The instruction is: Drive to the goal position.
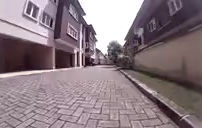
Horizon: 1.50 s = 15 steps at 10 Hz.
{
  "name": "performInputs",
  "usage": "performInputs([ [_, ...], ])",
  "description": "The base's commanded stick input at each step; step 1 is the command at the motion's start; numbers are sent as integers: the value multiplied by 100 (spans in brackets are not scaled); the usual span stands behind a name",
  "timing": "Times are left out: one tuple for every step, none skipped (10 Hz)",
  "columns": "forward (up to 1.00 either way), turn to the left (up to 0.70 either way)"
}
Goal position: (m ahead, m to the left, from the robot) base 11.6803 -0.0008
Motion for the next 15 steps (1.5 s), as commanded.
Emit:
performInputs([
  [50,-10],
  [50,0],
  [50,0],
  [50,0],
  [50,0],
  [50,0],
  [50,0],
  [50,0],
  [50,0],
  [50,0],
  [50,0],
  [50,0],
  [50,0],
  [50,0],
  [50,0],
])
